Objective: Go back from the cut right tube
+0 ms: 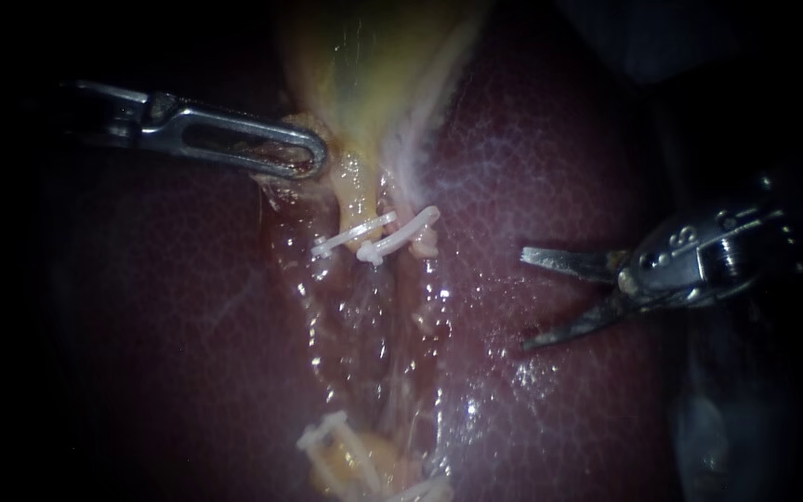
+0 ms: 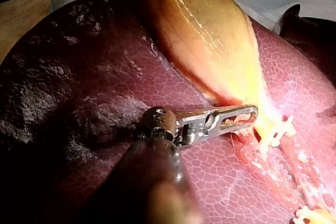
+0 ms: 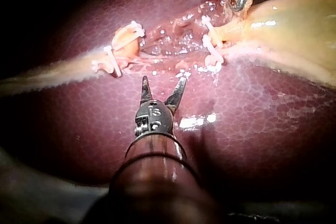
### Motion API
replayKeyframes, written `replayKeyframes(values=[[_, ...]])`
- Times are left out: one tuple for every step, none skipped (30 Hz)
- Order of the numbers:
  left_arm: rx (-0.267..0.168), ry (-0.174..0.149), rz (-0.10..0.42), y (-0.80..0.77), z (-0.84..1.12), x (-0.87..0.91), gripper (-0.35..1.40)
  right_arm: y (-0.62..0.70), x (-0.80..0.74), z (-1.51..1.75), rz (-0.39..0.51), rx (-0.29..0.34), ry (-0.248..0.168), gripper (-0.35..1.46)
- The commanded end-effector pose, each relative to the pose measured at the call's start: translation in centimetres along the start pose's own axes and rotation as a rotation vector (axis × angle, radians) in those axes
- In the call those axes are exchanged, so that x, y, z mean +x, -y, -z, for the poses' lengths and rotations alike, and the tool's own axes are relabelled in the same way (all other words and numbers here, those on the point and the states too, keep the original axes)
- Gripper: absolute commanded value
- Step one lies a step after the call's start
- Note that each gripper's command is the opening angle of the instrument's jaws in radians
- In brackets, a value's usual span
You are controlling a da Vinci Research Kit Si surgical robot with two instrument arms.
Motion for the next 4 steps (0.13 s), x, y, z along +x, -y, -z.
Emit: replayKeyframes(values=[[0.001, 0.000, 0.001, 0.01, 0.01, -0.01, -0.35, 0.00, 0.00, 0.00, 0.000, 0.007, -0.003, 1.44], [0.002, 0.000, 0.001, 0.01, 0.02, -0.01, -0.35, 0.00, 0.01, -0.01, 0.000, 0.013, -0.005, 1.44], [0.003, -0.001, 0.002, 0.01, 0.03, -0.03, -0.35, 0.00, 0.01, -0.02, 0.000, 0.023, -0.010, 1.44], [0.005, -0.001, 0.003, 0.02, 0.06, -0.05, -0.35, 0.00, 0.01, -0.04, 0.001, 0.050, -0.021, 1.44]])
